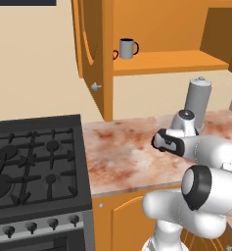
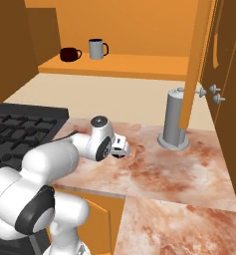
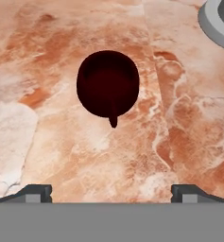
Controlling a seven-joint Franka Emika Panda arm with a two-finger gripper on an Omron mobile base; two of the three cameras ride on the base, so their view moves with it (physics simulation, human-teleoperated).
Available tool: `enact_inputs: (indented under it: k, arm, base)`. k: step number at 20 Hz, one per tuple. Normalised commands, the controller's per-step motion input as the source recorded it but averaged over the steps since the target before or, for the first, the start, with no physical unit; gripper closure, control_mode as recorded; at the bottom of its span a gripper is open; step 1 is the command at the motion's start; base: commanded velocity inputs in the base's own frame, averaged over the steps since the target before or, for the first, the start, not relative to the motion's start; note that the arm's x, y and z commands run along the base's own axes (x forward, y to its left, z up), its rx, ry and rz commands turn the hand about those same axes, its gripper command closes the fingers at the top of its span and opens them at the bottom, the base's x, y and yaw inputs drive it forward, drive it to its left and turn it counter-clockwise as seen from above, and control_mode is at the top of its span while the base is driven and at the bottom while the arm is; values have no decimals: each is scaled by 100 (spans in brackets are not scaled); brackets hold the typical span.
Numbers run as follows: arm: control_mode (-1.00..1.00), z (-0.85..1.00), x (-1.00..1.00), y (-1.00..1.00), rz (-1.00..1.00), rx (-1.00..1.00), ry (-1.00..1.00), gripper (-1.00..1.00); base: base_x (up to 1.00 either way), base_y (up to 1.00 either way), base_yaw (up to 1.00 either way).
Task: Pick the mug on the counter and place it in the cabinet with the handle facing the right, like the mugs already inside.
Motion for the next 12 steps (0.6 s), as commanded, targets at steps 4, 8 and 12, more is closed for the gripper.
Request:
enact_inputs:
  k: [4, 8, 12]
  arm:
    - [-100, -10, 8, 0, 0, 0, -11, -100]
    - [-100, -4, 15, 0, 0, 0, -5, -100]
    - [-100, 0, 18, 0, 0, -1, -1, -100]
  base:
    - [0, 0, 0]
    - [0, 0, 0]
    - [0, 0, 0]
